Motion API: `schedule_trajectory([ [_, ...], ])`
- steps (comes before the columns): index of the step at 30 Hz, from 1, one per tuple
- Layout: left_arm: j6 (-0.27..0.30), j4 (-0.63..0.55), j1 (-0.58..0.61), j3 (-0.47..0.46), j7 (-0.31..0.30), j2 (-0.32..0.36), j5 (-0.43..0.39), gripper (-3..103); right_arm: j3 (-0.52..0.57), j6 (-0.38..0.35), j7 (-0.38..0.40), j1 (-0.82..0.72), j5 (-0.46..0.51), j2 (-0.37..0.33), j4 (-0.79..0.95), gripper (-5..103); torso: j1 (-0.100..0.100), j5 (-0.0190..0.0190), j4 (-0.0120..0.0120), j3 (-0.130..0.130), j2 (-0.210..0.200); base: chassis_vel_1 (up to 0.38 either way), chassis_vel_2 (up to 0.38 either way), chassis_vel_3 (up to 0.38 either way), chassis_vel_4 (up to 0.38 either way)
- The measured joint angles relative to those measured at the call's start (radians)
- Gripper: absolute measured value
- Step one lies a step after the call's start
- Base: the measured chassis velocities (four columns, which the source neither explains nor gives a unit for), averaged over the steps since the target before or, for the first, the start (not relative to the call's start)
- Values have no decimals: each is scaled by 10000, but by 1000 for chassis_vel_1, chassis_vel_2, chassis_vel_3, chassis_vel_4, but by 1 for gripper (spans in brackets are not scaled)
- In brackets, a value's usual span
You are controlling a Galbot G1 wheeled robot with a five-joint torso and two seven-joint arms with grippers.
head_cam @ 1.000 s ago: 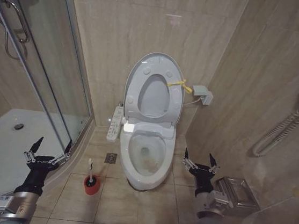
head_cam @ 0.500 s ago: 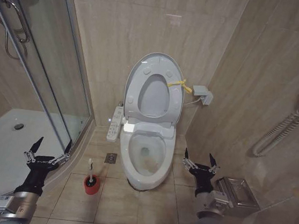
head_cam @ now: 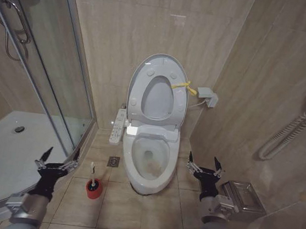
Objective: Open the toilet lid, clean the toilet bowl with a toilet brush, close the toilet lid, and flush.
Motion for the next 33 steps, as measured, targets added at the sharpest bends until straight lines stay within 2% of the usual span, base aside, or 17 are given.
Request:
schedule_trajectory([
  [3,1074,-44,-251,159,148,-510,93,100,0,0,0,0,0,1,0,100,0,0,-1,0,0,0,0,0,0],
  [4,1074,-44,-251,159,148,-510,93,100,0,0,0,0,0,1,0,100,0,0,-1,0,0,0,0,0,0],
  [5,1467,-60,-347,213,201,-694,131,100,1,0,0,0,0,0,0,100,0,-1,-1,0,0,0,0,0,0],
  [7,1812,-72,-426,262,247,-857,157,100,1,0,0,0,-1,0,0,100,0,-1,-1,0,0,0,0,0,0],
  [16,1834,-77,-441,275,259,-900,224,100,1,0,0,0,0,0,0,100,0,-1,-1,0,0,0,0,0,0],
  [17,1660,-76,-424,278,255,-880,287,100,1,0,0,0,0,0,0,100,0,-1,-1,0,0,0,0,0,0],
  [21,254,-83,-248,280,174,-667,767,100,1,0,0,0,0,0,0,100,0,-1,-1,0,0,0,0,0,0],
  [22,254,-83,-248,280,174,-667,767,100,1,0,0,0,0,0,0,100,0,-1,-1,0,0,0,0,0,0],
  [23,-34,-86,-214,280,153,-626,863,100,1,0,0,0,0,0,0,100,0,-1,0,0,0,0,0,0,0],
  [25,-820,-90,-120,282,97,-508,1131,100,1,0,0,0,-1,0,0,100,0,-1,-1,0,0,0,0,0,0],
  [26,-820,-90,-120,282,97,-508,1131,100,1,0,0,0,-1,0,0,100,0,-1,-1,0,0,0,0,0,0],
  [28,-1734,-99,-5,285,35,-367,1442,100,1,0,0,0,0,0,0,100,0,-1,-1,0,0,0,0,0,0],
  [29,-1734,-99,-5,285,35,-367,1442,100,1,0,0,0,0,0,0,100,0,-1,-1,0,0,0,0,0,0],
  [32,-2230,-324,131,268,-35,-219,1648,100,5,0,4,0,-1,0,0,100,1,-10,0,1,-1,0,0,0,0],
  [33,-2387,-572,160,226,-68,-141,1707,100,-1,0,0,3,0,0,0,100,0,5,-2,-1,0,0,0,0,0],
])
